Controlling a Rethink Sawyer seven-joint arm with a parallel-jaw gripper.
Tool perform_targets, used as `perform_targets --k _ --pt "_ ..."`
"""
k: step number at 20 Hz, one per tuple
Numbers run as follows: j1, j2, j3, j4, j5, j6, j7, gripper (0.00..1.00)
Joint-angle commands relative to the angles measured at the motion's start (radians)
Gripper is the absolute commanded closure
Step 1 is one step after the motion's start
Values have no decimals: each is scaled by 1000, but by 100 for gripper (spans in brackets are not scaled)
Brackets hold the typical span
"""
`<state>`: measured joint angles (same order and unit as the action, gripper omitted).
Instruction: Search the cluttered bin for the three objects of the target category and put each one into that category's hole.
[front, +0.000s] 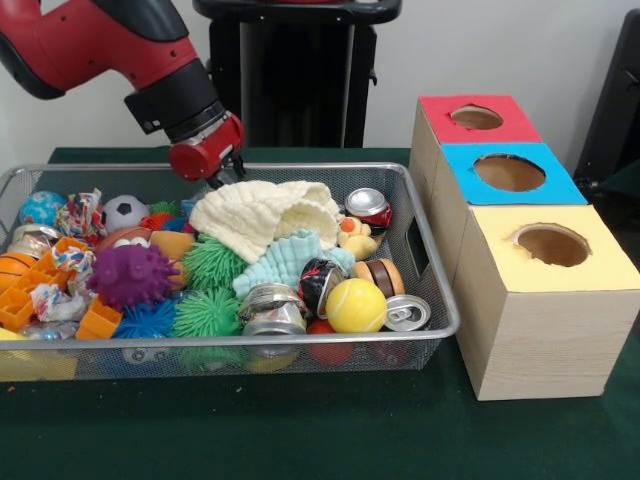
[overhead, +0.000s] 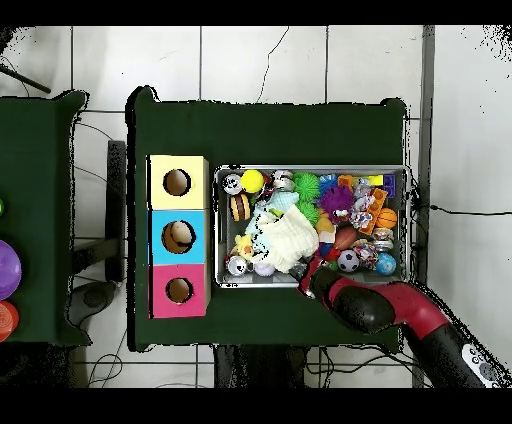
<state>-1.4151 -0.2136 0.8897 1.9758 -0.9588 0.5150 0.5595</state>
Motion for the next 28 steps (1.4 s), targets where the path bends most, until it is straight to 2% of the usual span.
perform_targets --k 1,6,16,28 --pt "29 -36 -83 -26 -9 95 -52 100" --pt "40 -43 -96 -26 -32 66 -41 100" --pt "41 -50 -104 -22 4 76 -17 100" --pt "56 -54 -120 -32 -7 71 -8 100"
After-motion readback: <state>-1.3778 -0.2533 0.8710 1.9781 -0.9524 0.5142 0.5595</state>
